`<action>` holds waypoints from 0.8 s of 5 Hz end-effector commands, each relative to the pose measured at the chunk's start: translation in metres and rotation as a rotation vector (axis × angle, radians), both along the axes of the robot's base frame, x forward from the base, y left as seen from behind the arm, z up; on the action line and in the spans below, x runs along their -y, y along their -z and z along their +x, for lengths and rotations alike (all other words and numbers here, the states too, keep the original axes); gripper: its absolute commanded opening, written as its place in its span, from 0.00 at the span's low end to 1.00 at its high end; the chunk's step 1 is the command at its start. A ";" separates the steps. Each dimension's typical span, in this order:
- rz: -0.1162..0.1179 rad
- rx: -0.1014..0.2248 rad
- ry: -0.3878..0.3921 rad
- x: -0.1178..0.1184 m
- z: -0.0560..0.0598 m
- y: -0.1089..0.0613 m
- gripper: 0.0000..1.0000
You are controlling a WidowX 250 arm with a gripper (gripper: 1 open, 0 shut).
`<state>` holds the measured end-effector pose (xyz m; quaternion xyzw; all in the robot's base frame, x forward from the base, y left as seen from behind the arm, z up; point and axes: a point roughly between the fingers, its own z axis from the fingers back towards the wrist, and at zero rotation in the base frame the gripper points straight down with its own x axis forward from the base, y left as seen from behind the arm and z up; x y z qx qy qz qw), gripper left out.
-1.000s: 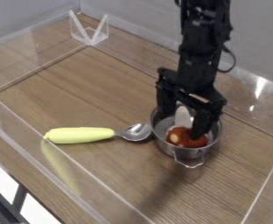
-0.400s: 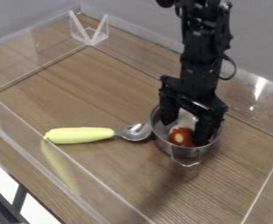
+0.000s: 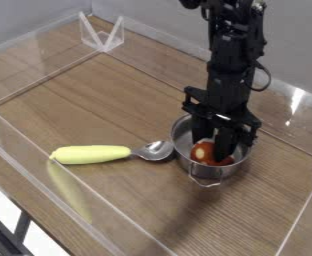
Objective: Move mushroom to the left side of the table
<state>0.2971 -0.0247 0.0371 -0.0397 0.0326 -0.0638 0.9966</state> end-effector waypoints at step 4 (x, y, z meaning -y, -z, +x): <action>-0.022 0.001 -0.058 -0.017 0.008 -0.002 0.00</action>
